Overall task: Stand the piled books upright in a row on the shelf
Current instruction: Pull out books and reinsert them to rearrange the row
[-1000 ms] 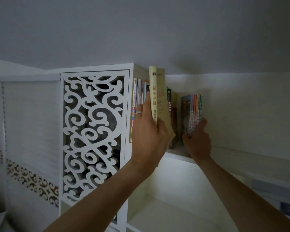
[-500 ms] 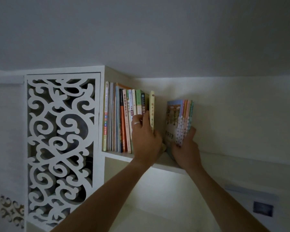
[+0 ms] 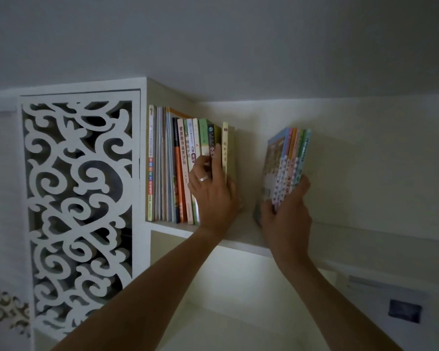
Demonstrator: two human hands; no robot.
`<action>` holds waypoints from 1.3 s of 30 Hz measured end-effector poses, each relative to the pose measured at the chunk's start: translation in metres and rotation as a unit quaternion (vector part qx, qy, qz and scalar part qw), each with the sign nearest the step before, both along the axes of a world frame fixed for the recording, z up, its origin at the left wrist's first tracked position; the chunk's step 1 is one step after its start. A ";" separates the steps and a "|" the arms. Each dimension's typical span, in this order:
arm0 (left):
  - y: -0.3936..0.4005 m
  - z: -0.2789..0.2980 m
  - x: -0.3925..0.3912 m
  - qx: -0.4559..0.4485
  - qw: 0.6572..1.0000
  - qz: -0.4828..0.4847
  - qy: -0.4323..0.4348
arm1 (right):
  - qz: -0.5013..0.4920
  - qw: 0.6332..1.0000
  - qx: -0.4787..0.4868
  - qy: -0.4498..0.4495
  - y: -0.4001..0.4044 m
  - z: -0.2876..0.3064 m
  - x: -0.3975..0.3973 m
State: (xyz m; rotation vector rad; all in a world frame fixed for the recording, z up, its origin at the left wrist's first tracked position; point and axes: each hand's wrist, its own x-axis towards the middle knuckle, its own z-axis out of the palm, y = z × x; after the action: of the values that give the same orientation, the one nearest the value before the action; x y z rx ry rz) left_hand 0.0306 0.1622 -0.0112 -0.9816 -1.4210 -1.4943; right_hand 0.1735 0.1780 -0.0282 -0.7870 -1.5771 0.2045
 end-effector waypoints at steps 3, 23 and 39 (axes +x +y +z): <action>0.000 0.000 -0.001 -0.019 0.999 0.029 -0.001 | 0.042 0.998 0.011 -0.041 0.000 0.001 -0.004; -0.013 0.000 -0.007 0.027 0.997 -0.074 -0.023 | 0.322 0.919 -0.010 -0.228 0.026 0.009 -0.042; -0.038 -0.010 -0.047 -0.116 0.982 0.032 0.144 | 0.321 0.919 -0.023 -0.227 0.035 0.006 -0.045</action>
State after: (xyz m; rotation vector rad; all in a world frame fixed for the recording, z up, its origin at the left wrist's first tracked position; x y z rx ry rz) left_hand -0.0160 0.1238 -0.0214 -1.2290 -1.4183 -1.1044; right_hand 0.1283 0.2127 -0.0225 -0.3299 -2.2521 0.5665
